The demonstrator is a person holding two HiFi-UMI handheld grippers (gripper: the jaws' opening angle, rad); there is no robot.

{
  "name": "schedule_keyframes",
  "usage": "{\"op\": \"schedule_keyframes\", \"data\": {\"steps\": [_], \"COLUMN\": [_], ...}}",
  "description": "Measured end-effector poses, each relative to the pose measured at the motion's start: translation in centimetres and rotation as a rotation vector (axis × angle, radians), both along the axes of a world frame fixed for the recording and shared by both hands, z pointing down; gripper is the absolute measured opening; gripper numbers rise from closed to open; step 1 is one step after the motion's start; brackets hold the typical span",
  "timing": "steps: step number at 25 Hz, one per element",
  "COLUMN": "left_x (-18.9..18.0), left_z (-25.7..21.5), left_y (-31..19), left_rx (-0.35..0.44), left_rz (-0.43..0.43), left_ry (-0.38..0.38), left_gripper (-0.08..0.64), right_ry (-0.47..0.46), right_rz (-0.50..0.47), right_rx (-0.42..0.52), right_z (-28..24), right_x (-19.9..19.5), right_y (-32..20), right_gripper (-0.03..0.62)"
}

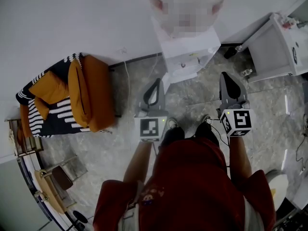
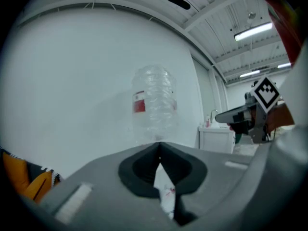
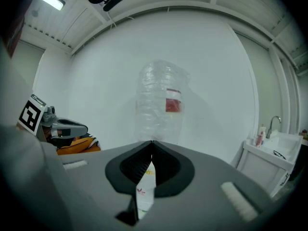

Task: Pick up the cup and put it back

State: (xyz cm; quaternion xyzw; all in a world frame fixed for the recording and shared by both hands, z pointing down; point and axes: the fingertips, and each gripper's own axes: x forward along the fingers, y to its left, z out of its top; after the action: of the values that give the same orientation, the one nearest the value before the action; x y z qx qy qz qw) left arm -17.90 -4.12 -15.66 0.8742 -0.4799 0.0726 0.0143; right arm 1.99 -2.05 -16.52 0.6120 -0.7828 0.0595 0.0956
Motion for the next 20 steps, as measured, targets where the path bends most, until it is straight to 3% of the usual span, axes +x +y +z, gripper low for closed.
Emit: {"op": "schedule_keyframes", "data": {"steps": [5, 13, 20], "left_x": [3.2, 10.6, 14.1], "left_z": [0.5, 1.4, 5.2], "left_y": [-0.9, -1.0, 0.0], "left_rx": [-0.006, -0.015, -0.081], "left_rz": [-0.052, -0.138, -0.209], "left_ry": [-0.007, -0.021, -0.009], "left_gripper": [-0.002, -0.002, -0.002], "right_ry": [-0.009, -0.036, -0.055], "right_rz": [-0.052, -0.108, -0.180], "right_rx": [0.003, 0.001, -0.033], "right_z": [0.4, 1.6, 5.9], "right_x": [3.3, 11.8, 14.5], "right_y": [-1.8, -3.8, -3.8], "right_gripper": [0.000, 0.000, 0.000]}}
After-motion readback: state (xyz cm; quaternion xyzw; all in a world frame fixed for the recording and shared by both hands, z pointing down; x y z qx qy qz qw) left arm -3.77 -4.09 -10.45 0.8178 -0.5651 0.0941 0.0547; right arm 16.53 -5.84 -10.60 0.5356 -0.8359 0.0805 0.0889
